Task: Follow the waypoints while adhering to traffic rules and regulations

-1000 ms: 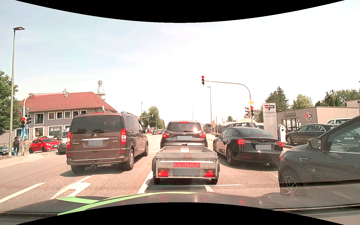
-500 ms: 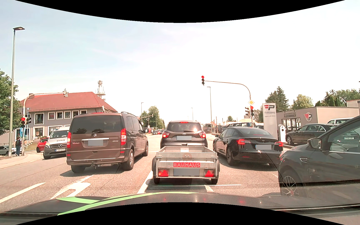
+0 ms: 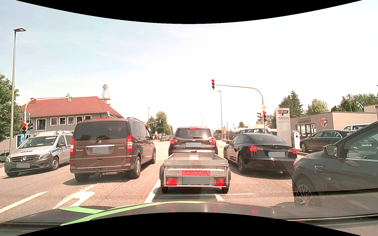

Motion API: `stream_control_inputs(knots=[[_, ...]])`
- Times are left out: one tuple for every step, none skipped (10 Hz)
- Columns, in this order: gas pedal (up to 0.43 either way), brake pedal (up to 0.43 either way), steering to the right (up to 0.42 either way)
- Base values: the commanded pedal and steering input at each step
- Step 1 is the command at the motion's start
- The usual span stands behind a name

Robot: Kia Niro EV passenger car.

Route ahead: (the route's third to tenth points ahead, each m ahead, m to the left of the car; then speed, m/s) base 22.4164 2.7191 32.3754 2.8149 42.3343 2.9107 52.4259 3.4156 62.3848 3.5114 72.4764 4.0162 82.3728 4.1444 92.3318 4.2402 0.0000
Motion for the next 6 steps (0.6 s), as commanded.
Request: stream_control_inputs(knots=[[0.000,0.256,0.004],[0.000,0.250,0.004],[0.000,0.250,0.005],[0.000,0.250,0.005],[0.000,0.256,0.005],[0.000,0.256,0.005]])
